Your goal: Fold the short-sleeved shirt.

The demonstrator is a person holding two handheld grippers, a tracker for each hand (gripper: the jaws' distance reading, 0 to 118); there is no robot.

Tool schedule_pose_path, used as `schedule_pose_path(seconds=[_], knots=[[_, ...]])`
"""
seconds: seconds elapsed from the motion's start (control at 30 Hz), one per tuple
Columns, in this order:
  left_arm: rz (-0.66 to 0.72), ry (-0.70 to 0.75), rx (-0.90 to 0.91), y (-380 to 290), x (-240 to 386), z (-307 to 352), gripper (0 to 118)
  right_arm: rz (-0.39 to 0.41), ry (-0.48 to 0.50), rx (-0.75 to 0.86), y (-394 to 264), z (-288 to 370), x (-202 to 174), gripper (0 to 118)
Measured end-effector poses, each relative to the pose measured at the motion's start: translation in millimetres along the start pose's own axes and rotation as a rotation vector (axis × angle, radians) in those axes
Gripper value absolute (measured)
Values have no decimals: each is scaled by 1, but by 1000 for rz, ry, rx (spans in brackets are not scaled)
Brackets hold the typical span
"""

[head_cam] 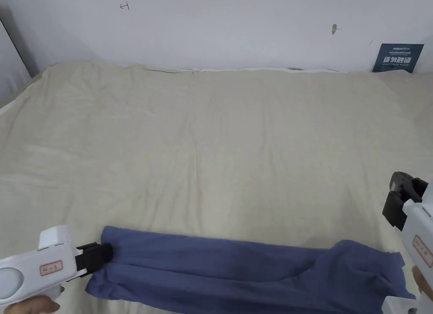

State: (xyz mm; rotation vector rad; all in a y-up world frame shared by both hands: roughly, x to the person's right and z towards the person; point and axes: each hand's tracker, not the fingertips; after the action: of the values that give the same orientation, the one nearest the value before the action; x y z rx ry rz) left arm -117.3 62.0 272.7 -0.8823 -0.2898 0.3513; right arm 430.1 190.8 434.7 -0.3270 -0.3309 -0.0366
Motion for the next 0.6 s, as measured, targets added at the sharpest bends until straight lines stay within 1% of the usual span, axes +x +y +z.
schedule_pose_path(seconds=[0.07,0.1,0.2,0.27,0.33,0.43,0.53,0.6], knots=[[-2,2,7,7,-4,9,4,-1,1,9,3,3,1,2],[-15,33,17,10,-8,13,4,-4,2,12,4,4,2,2],[5,91,32,21,-32,23,4,-15,1,22,6,8,6,2],[53,112,25,22,-46,28,4,-16,2,25,6,10,8,2],[53,131,5,21,-46,30,4,-19,2,26,6,11,10,2],[26,85,6,15,-17,33,4,-22,4,26,4,15,12,2],[6,-59,-13,8,27,23,4,-26,13,23,2,17,13,2],[-25,-124,-43,1,61,11,4,-24,18,22,1,19,14,2]])
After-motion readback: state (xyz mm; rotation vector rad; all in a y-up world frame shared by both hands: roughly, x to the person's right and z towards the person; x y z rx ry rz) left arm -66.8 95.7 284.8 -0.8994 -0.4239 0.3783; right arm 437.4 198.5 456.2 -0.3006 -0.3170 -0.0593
